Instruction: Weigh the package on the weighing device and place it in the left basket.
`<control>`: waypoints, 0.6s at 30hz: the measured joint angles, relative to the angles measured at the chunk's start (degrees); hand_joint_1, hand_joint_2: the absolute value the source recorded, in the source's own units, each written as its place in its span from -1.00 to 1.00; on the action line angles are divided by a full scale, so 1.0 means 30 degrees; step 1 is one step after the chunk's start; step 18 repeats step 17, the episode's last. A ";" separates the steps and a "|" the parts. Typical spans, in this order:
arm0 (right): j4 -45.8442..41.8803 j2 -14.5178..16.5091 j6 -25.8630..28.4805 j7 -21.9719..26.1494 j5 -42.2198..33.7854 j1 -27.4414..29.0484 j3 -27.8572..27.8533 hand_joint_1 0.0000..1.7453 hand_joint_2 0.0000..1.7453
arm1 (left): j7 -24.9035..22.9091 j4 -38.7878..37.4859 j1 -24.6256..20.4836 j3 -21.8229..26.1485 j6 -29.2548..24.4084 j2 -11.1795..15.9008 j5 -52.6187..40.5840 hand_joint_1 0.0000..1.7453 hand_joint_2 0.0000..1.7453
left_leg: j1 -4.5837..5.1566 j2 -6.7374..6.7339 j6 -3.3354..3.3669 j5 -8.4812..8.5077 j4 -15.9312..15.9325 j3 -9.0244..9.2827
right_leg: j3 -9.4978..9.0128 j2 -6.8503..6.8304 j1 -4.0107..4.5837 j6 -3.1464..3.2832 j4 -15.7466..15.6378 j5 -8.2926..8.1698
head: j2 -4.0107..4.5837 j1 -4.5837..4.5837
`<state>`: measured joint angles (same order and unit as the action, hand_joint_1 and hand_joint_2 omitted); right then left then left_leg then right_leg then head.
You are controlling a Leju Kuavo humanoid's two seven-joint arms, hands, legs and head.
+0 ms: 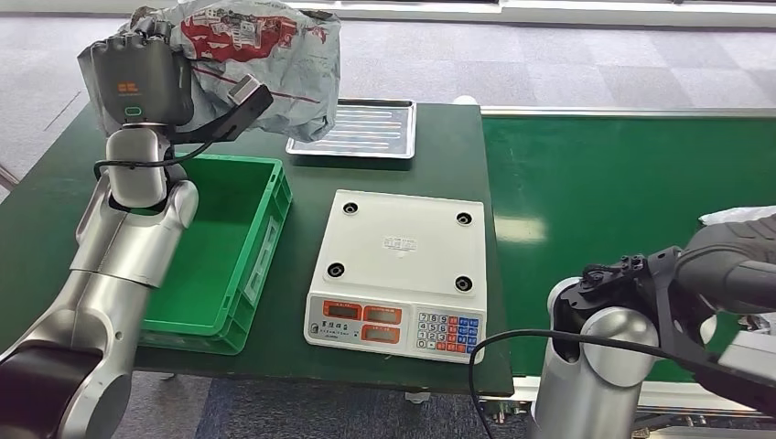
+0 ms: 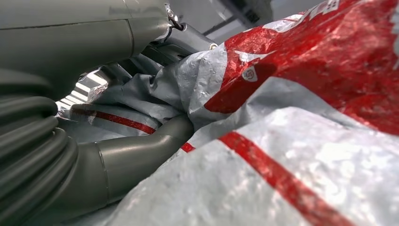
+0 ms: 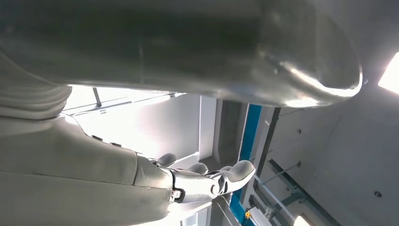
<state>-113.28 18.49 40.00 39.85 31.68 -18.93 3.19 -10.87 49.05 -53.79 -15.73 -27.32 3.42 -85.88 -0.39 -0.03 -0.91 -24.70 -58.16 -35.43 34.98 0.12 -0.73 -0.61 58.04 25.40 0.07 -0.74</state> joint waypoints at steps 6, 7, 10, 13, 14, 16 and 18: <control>0.0091 0.0000 -0.0002 0.0000 -0.0253 -0.0005 0.0000 -1.00 -1.00 | -0.1618 -0.1577 0.0019 -0.0075 0.2944 0.0424 -0.0053 0.50 1.00 | 0.0000 -0.0010 -0.0007 -0.0004 0.0002 0.0006 | 0.0003 0.0015 0.0002 0.0002 0.0000 0.0001 | 0.0000 0.0000; 0.0116 0.0000 -0.0006 0.0000 -0.0296 -0.0005 0.0000 -1.00 -1.00 | -0.1767 -0.2288 0.0029 -0.0089 0.3397 0.0490 -0.0055 0.00 1.00 | 0.0000 -0.0010 -0.0008 -0.0004 0.0003 0.0007 | 0.0002 0.0016 0.0003 0.0002 0.0000 0.0001 | 0.0000 0.0000; 0.0182 0.0000 -0.0015 0.0000 -0.0357 -0.0005 0.0000 -1.00 -1.00 | -0.2004 -0.4555 0.0216 -0.0109 0.4314 0.0630 -0.0056 -1.00 1.00 | 0.0000 -0.0018 -0.0011 -0.0002 0.0003 0.0009 | 0.0006 0.0033 0.0005 0.0004 0.0001 0.0000 | 0.0000 0.0000; 0.0211 0.0000 -0.0015 0.0002 -0.0359 -0.0008 0.0000 -1.00 -1.00 | -0.2193 -0.6398 0.0525 -0.0111 0.4829 0.0668 -0.0056 -1.00 1.00 | 0.0000 -0.0022 -0.0012 -0.0001 0.0002 0.0007 | 0.0008 0.0031 0.0004 0.0004 0.0001 0.0000 | 0.0000 0.0000; 0.0213 0.0000 -0.0015 0.0004 -0.0362 -0.0009 0.0000 -1.00 -1.00 | -0.2268 -0.6878 0.0601 -0.0111 0.4949 0.0674 -0.0056 -1.00 1.00 | 0.0000 -0.0022 -0.0012 -0.0002 0.0002 0.0005 | 0.0008 0.0029 0.0004 0.0004 0.0001 0.0001 | 0.0000 0.0000; 0.0217 0.0000 -0.0015 0.0005 -0.0382 -0.0009 0.0000 -1.00 -1.00 | -0.2388 -0.7626 0.0686 -0.0111 0.5199 0.0687 -0.0056 -1.00 1.00 | -0.0001 -0.0018 -0.0011 -0.0003 0.0002 -0.0001 | 0.0008 0.0024 0.0002 0.0005 0.0001 0.0003 | 0.0000 0.0000; 0.0217 0.0000 -0.0015 0.0007 -0.0390 -0.0009 0.0000 -1.00 -1.00 | -0.2413 -0.7803 0.0694 -0.0111 0.5278 0.0691 -0.0056 -1.00 1.00 | -0.0001 -0.0017 -0.0011 -0.0004 0.0002 -0.0003 | 0.0008 0.0022 0.0001 0.0005 0.0001 0.0003 | 0.0000 0.0000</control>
